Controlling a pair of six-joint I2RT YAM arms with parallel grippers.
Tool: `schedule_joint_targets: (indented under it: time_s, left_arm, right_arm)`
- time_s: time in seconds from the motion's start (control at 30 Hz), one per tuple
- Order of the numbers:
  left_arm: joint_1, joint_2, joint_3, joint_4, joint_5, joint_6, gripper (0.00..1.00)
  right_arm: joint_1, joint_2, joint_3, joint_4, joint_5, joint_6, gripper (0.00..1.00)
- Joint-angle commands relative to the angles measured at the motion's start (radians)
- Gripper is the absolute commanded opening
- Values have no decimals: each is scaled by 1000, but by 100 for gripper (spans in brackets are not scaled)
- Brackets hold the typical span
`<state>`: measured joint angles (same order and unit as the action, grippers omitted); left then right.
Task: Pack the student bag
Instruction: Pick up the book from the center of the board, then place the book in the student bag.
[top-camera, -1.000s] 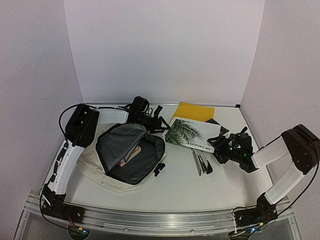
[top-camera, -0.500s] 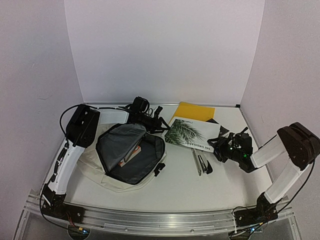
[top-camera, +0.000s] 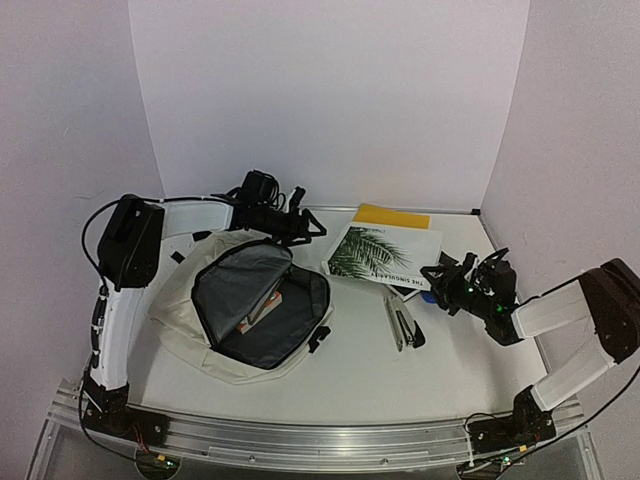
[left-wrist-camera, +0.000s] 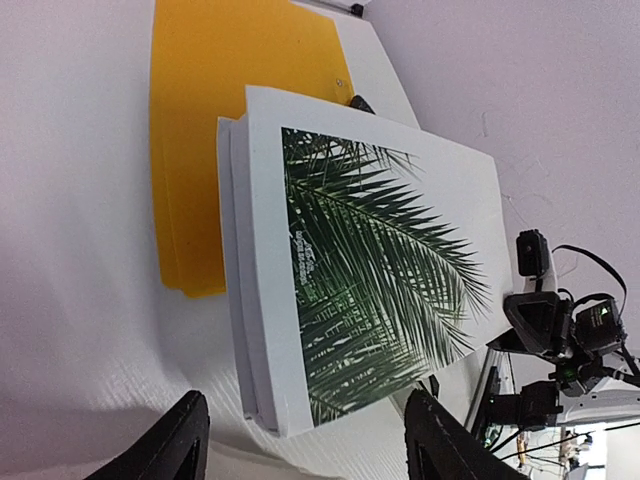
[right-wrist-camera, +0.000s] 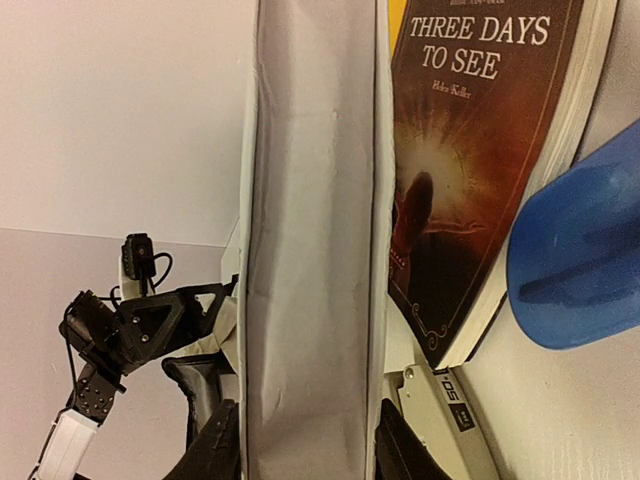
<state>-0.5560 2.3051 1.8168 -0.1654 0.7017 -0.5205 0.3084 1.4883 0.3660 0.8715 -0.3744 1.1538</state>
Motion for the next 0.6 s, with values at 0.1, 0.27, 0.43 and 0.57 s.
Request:
schedule_joint_targets:
  time_s: [0.1,0.27,0.43,0.57]
  left_arm:
    - [84,-310,-162,-92,-150,15,78]
    - [162,-494,-358,-188,-239,-16,84]
    - [176,-658,-562,-313,-356,-32,87]
    - [181,-808,-670,-405,-480,-60,93]
  right_arm:
    - [-4,-127,10,64,-32,16,33]
    - [-3,-259,41,-50,-34,1,32]
    - [-4,-376,148,-362,-53,-119,32]
    - [-3,-424,203,-514,-90,-184,32]
